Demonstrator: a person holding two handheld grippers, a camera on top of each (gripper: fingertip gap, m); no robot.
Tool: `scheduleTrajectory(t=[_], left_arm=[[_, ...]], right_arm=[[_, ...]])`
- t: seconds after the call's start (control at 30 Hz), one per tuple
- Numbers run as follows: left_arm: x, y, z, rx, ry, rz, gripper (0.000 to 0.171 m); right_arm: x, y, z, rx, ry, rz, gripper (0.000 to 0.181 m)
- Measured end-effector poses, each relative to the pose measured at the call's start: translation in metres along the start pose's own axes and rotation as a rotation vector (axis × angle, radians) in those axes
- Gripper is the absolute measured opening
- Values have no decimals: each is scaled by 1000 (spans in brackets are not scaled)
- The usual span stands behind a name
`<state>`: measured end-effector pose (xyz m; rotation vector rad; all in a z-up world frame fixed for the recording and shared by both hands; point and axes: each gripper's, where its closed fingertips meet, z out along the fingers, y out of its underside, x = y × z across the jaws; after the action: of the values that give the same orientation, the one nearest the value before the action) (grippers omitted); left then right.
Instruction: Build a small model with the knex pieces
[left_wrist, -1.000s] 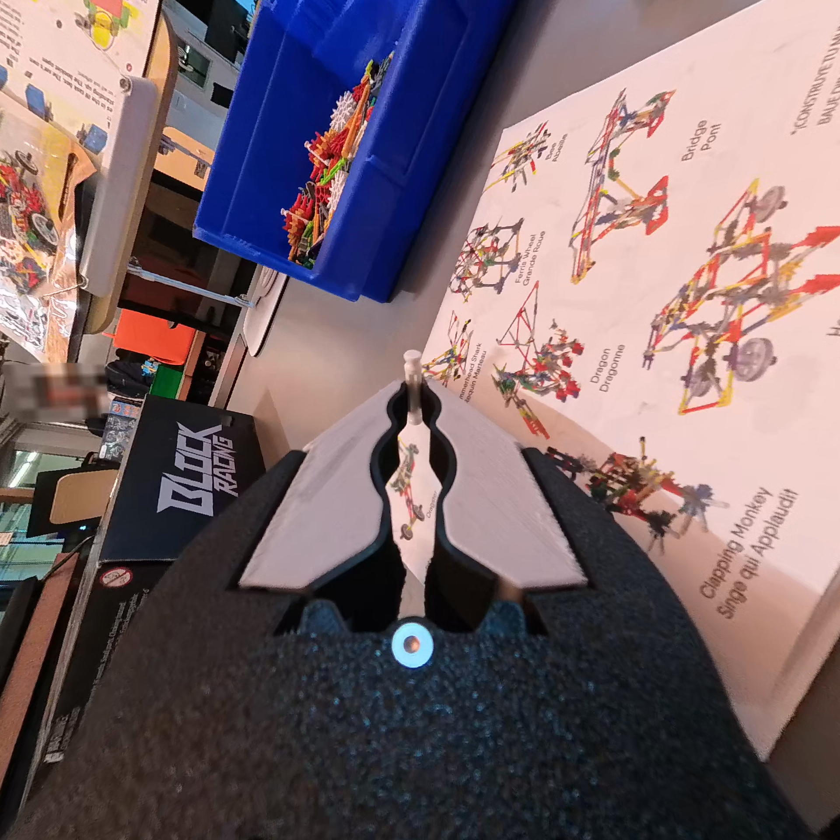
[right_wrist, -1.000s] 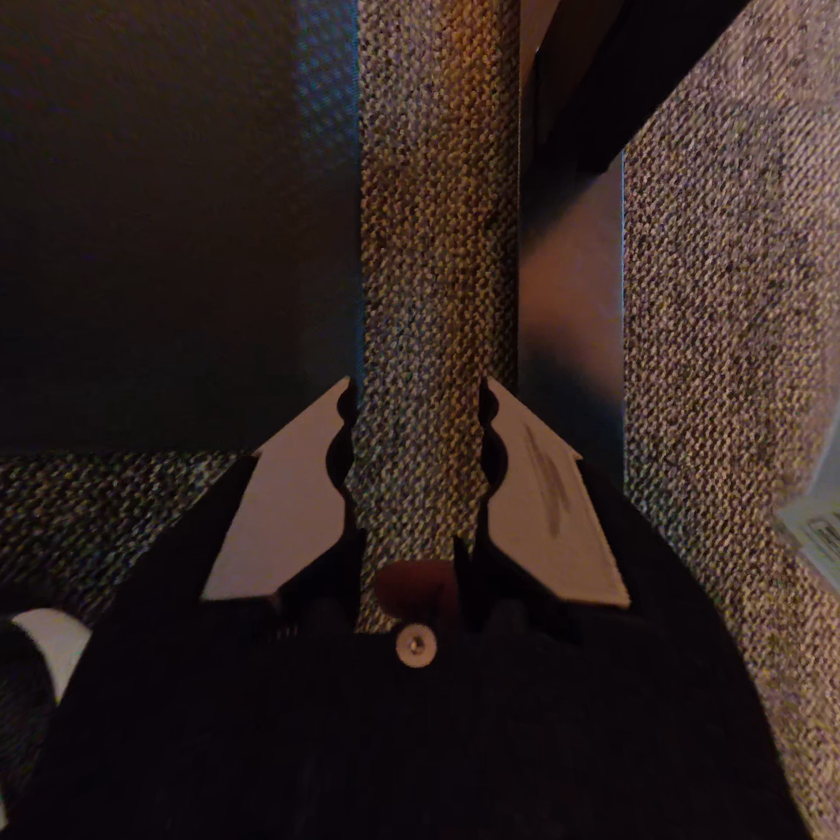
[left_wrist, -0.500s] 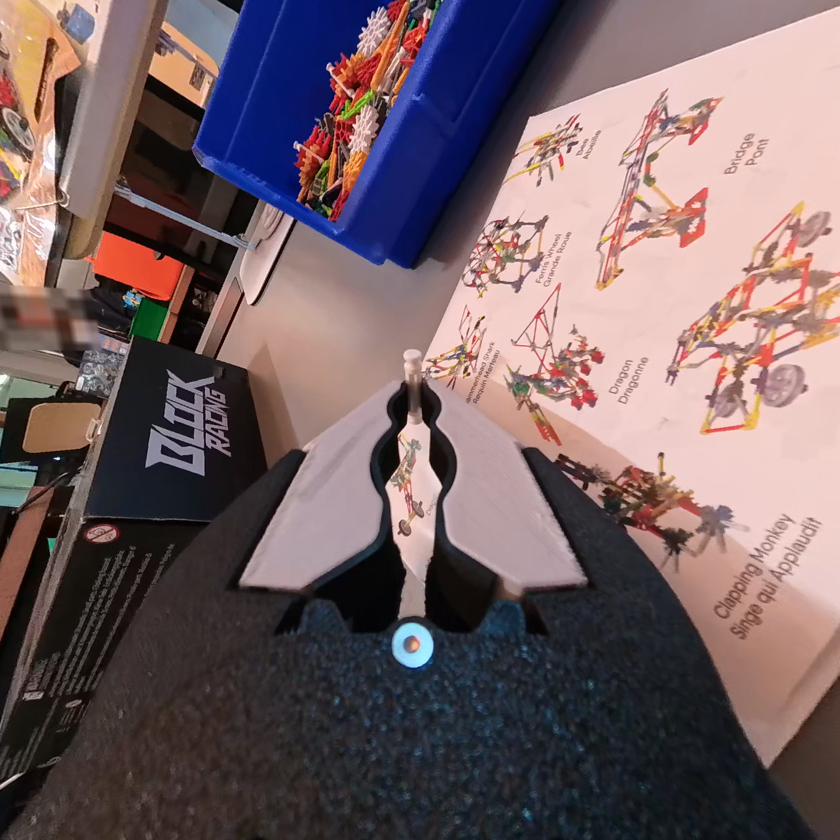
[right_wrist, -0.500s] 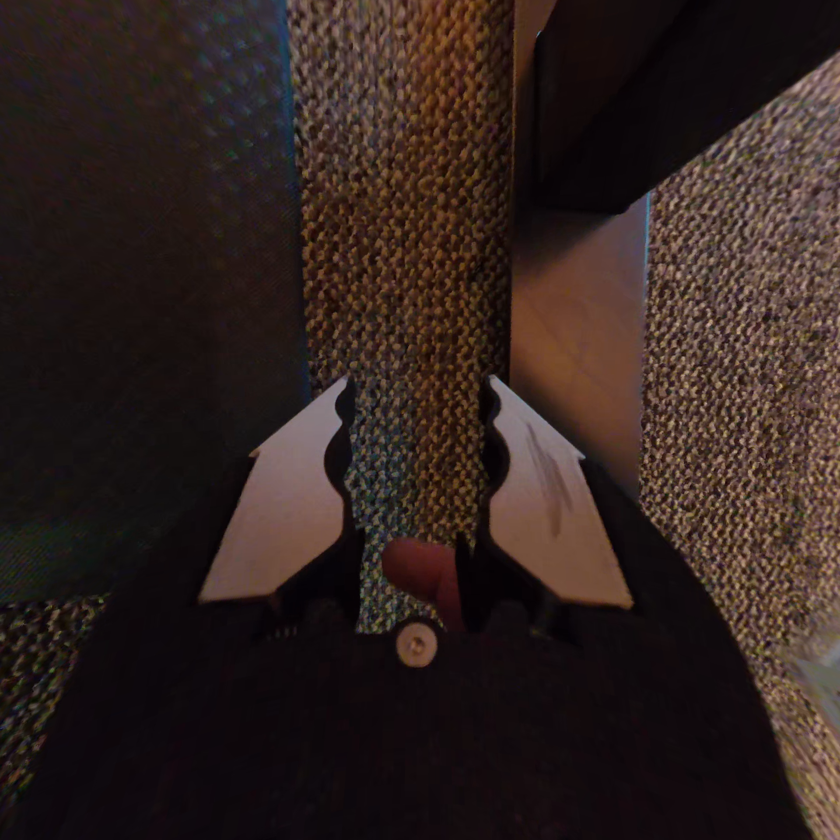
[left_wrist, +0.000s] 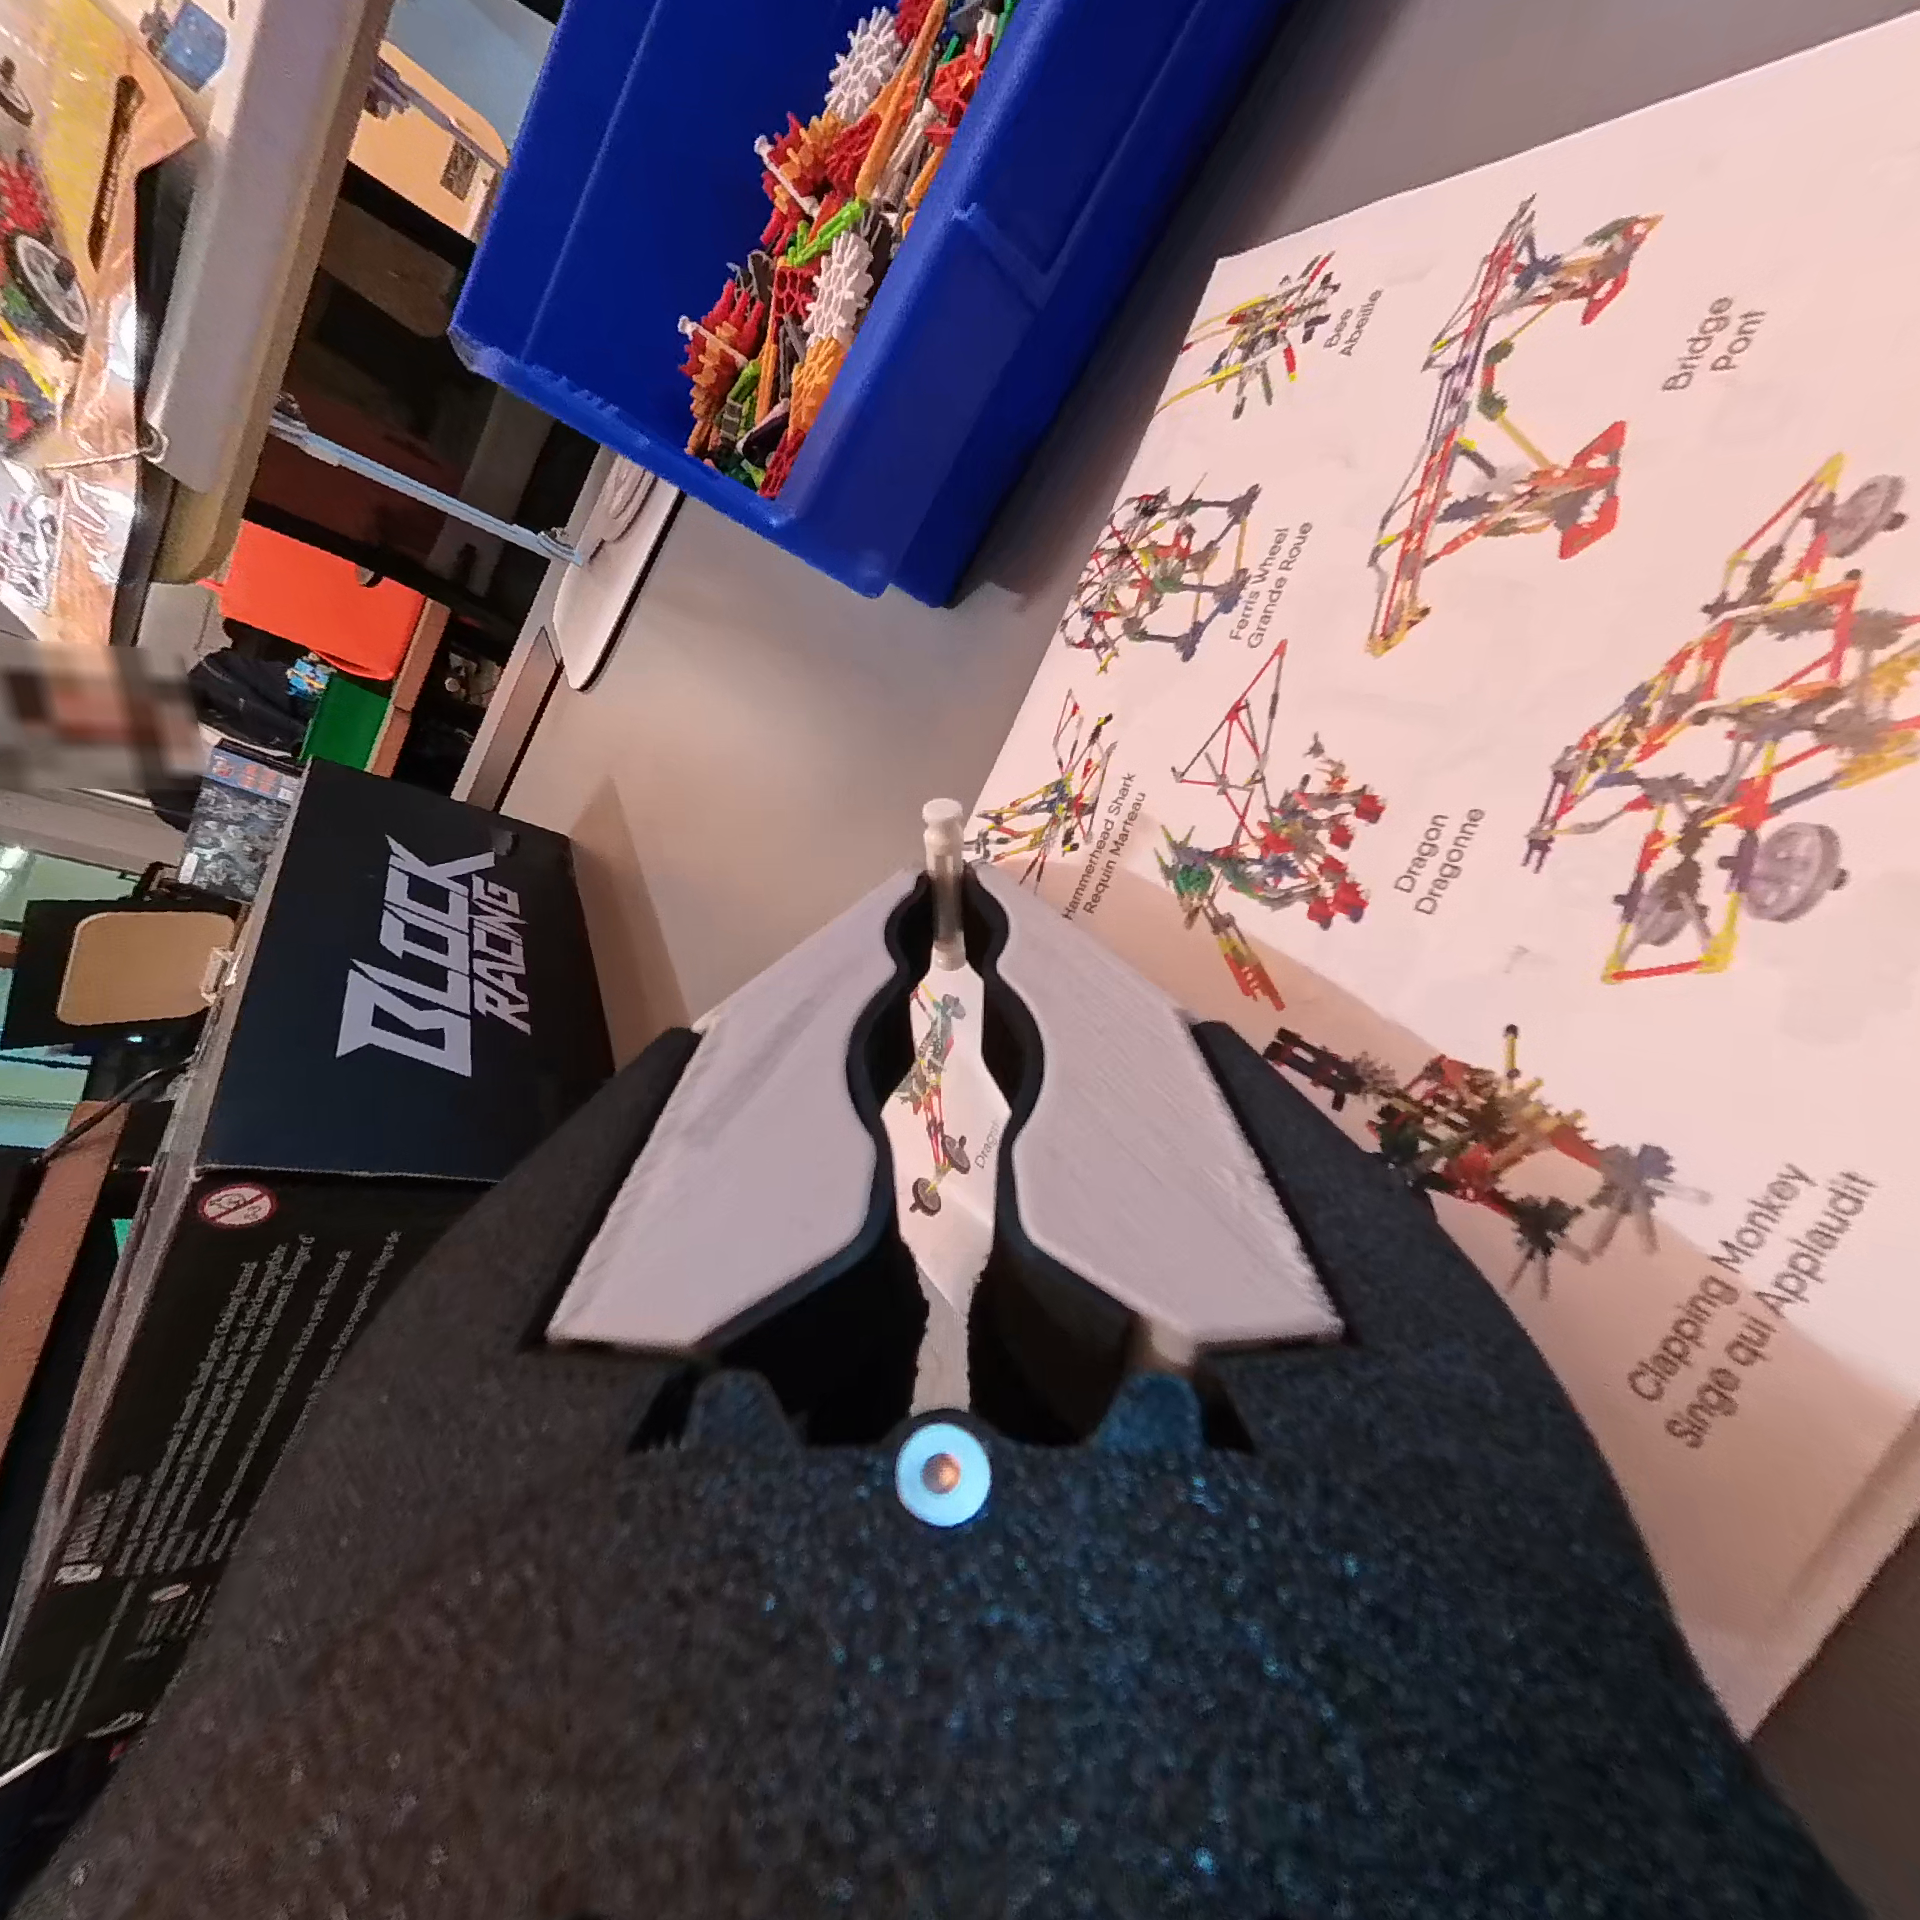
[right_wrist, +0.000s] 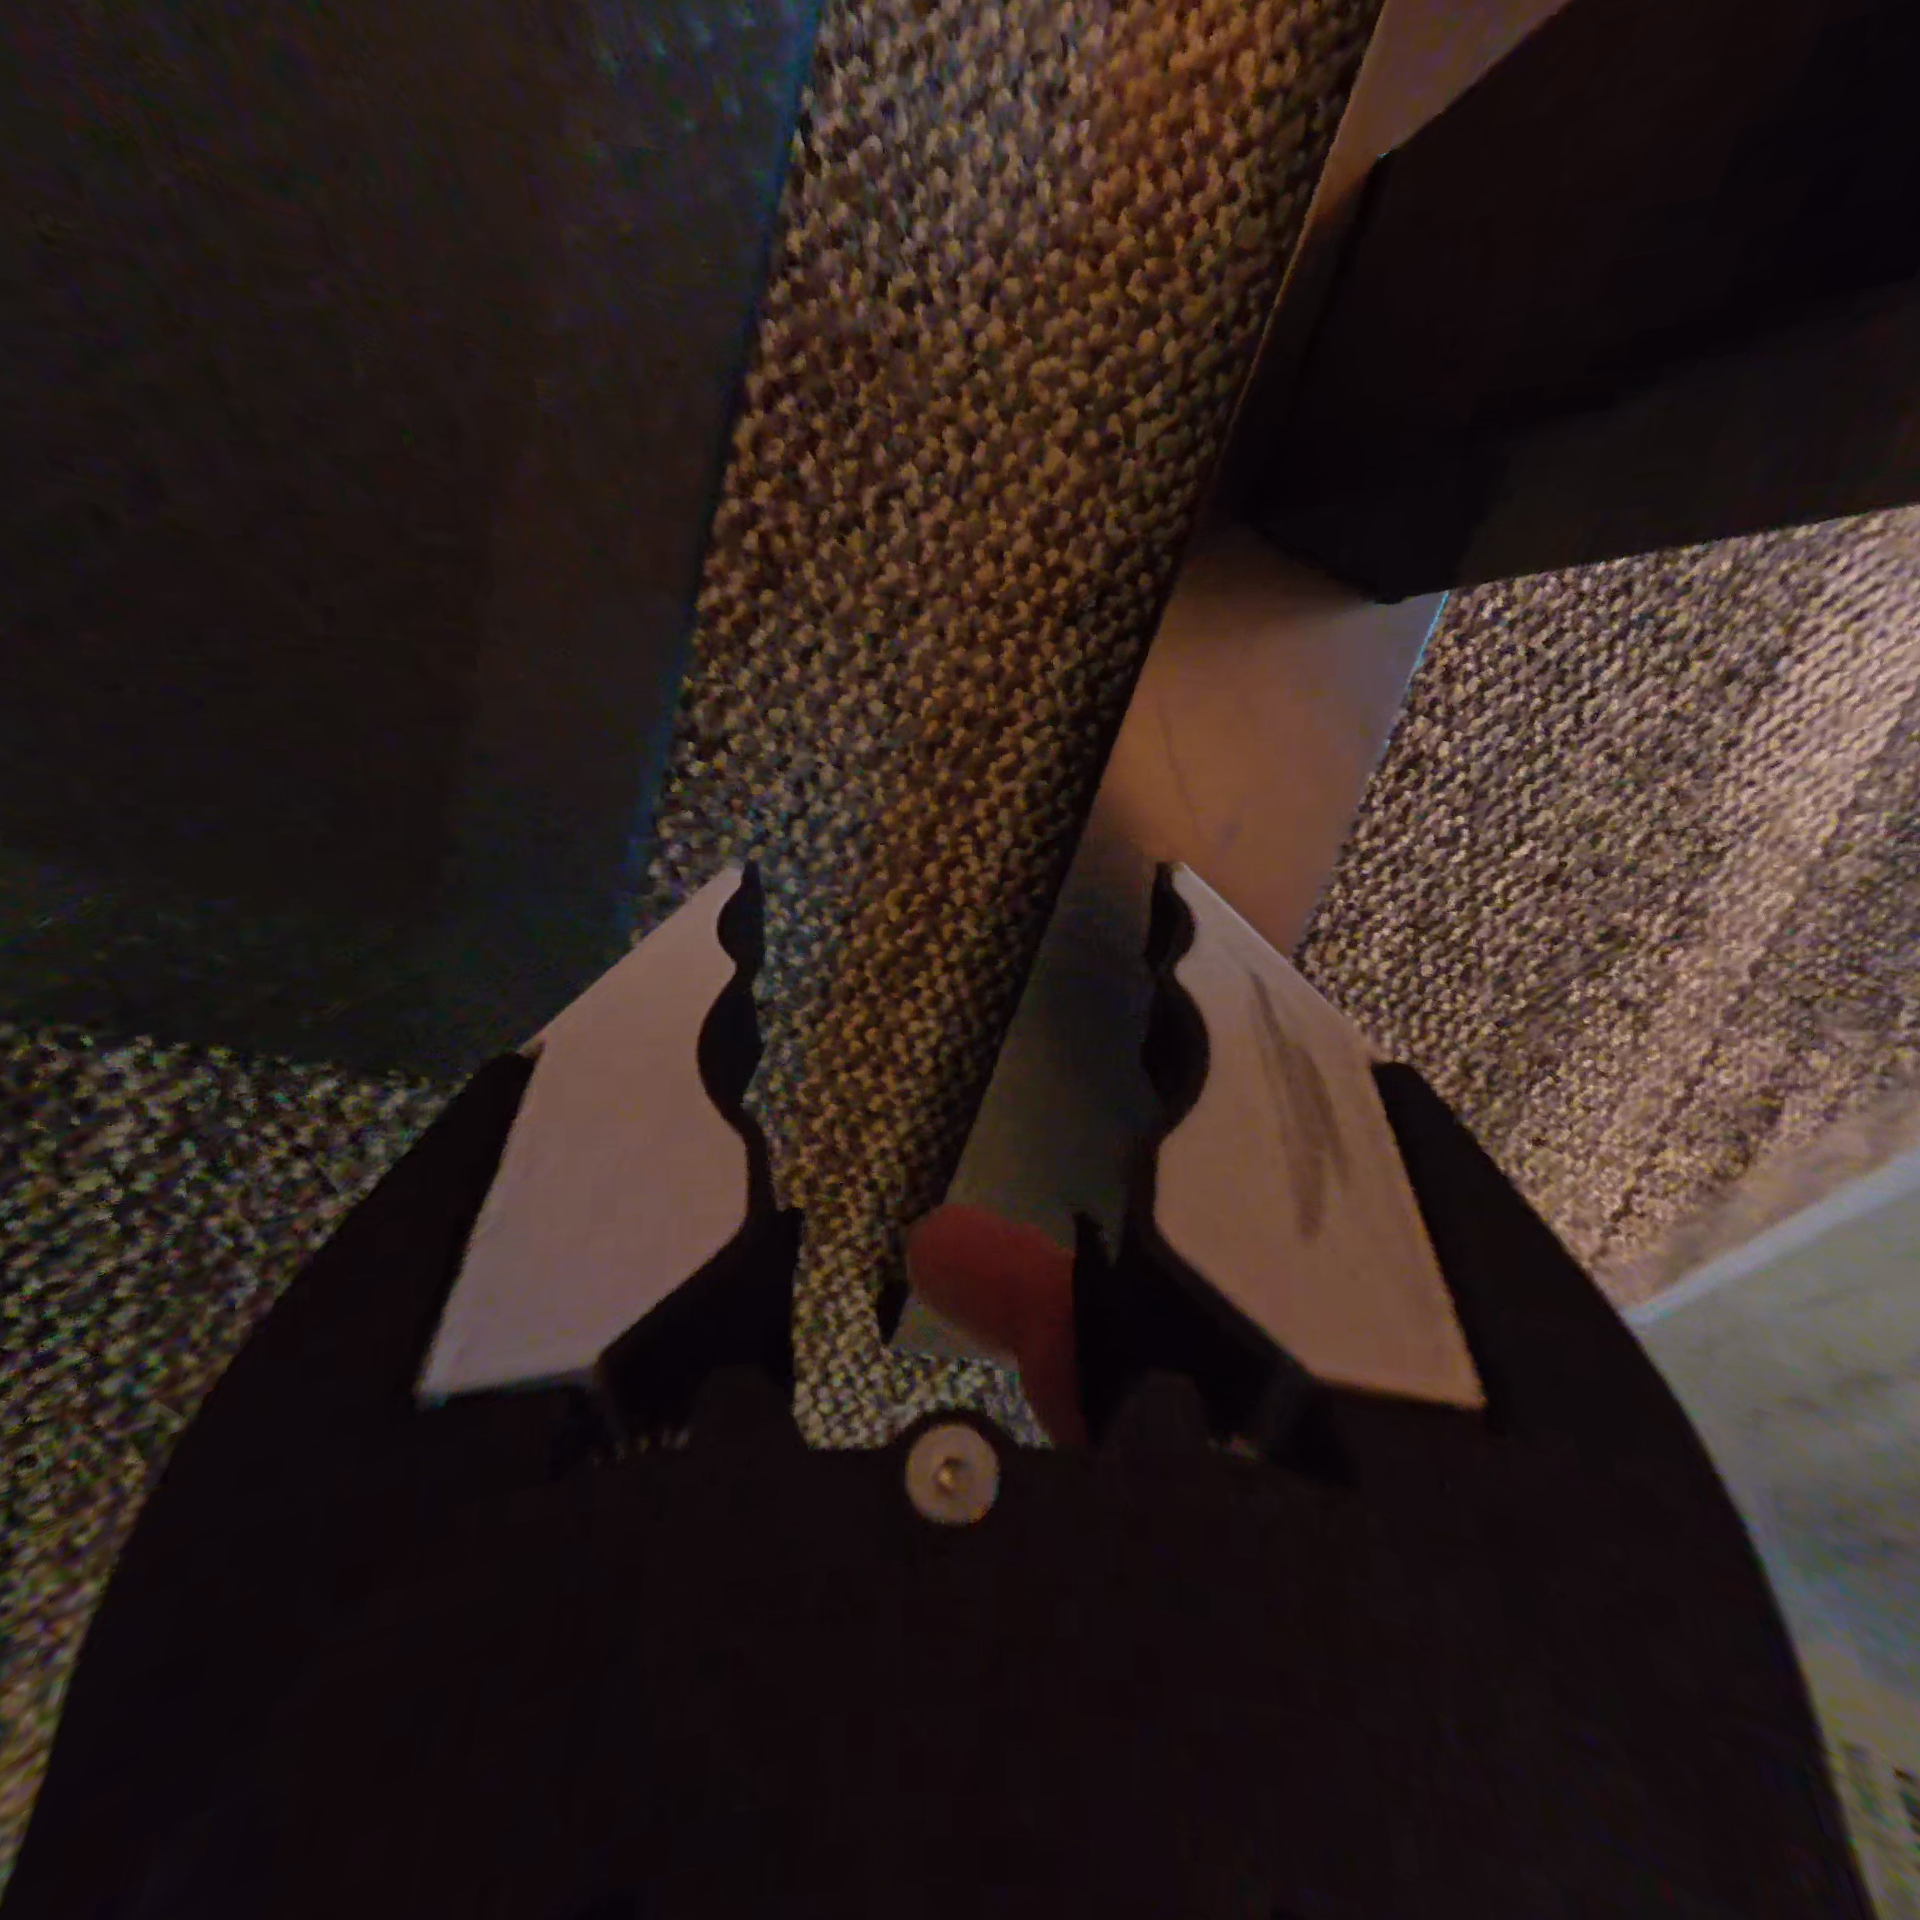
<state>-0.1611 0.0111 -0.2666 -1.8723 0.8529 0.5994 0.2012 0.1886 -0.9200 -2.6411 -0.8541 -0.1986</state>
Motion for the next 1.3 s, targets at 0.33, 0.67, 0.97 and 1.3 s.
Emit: scheduleTrajectory(t=[0.33, 0.67, 0.97, 1.3], left_arm=[[-3, 2, 1, -19, -27, 1, 3], [-13, 13, 7, -116, -87, -57, 3], [-16, 16, 9, -153, -102, -88, 3], [-17, 17, 9, -158, -103, -93, 3]], right_arm=[[-20, -11, 19, 28, -51, 136, 77], [-14, -28, 66, 70, 61, 262, 78], [-3, -43, 80, 116, 64, 271, 81], [-1, -46, 93, 81, -71, 393, 80]])
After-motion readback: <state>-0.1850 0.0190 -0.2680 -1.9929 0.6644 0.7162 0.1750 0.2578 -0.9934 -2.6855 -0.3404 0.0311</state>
